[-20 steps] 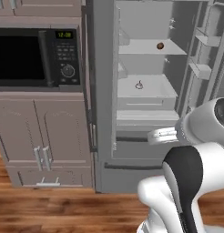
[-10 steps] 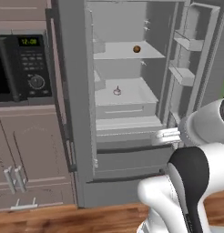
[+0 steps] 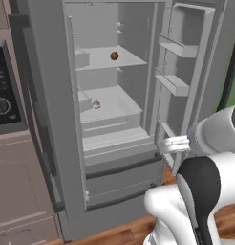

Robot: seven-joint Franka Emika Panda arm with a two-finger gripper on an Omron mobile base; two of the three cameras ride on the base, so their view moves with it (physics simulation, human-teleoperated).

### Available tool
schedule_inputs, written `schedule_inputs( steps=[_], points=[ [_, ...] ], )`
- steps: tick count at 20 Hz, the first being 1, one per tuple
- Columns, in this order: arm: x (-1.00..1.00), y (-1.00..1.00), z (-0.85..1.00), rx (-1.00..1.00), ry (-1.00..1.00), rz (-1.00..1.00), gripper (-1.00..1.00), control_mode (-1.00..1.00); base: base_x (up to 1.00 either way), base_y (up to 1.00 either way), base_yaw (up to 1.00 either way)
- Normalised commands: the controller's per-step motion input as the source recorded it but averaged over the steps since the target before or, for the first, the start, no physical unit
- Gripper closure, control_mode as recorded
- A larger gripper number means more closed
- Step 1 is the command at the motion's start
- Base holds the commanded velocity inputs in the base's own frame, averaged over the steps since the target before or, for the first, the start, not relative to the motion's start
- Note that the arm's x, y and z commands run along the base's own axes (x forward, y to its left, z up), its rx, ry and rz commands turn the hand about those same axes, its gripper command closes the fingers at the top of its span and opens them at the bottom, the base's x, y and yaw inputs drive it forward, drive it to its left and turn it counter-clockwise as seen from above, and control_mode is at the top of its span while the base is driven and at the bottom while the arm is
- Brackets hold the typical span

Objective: Retrieve the bottle and the shaker from the cabinet and place them next to the mixing bowl on the counter. Then add garlic from the fridge to the mixing bowl.

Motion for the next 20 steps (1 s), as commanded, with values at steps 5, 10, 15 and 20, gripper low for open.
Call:
schedule_inputs(
  steps=[5,10,15,20],
  points=[
    [0.00,0.00,0.00,0.00,0.00,0.00,-1.00,1.00,0.42,0.05,-0.11],
    [0.00,0.00,0.00,0.00,0.00,0.00,-1.00,1.00,0.01,0.00,0.00],
    [0.00,0.00,0.00,0.00,0.00,0.00,-1.00,1.00,0.00,0.00,0.00],
    [0.00,0.00,0.00,0.00,0.00,0.00,-1.00,1.00,0.00,0.00,0.00]
  ],
)
